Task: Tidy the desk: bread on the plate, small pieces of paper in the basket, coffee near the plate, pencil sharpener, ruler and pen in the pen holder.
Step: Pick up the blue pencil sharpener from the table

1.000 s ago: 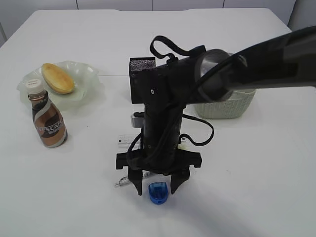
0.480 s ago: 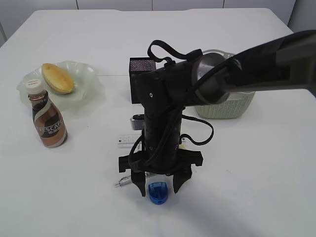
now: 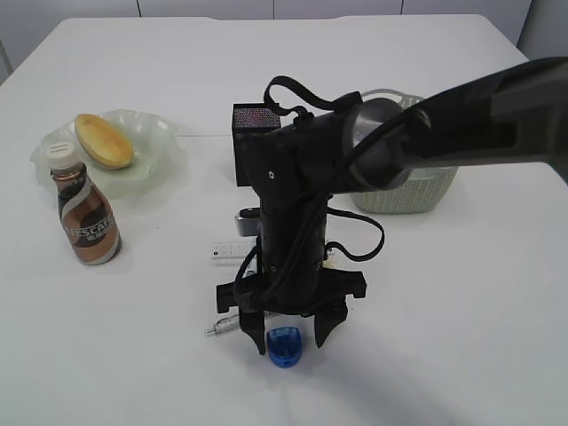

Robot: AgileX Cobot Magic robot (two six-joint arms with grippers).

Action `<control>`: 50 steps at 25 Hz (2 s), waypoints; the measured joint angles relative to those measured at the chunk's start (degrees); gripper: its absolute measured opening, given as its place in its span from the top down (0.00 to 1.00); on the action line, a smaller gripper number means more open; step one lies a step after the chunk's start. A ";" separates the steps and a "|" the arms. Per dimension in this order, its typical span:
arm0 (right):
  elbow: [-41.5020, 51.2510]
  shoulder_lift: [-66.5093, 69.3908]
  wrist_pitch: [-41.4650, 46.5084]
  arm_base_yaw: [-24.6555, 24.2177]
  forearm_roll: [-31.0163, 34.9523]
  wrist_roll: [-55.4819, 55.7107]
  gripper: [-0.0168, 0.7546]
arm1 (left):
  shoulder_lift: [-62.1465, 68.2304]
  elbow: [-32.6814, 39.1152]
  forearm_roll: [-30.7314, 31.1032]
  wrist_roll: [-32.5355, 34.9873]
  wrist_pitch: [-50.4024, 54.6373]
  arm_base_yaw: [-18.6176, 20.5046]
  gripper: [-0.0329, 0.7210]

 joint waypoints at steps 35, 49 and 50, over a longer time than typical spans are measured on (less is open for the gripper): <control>0.00 0.66 -0.03 0.00 -1.38 -0.56 0.30 | 0.00 0.00 0.00 0.00 0.00 0.00 0.37; -0.10 1.48 0.08 0.00 -0.18 -0.56 0.30 | 0.00 0.00 0.02 0.00 0.00 0.00 0.37; -0.10 1.48 0.08 0.00 -0.18 -0.56 0.31 | 0.00 0.00 0.02 0.00 0.00 0.00 0.37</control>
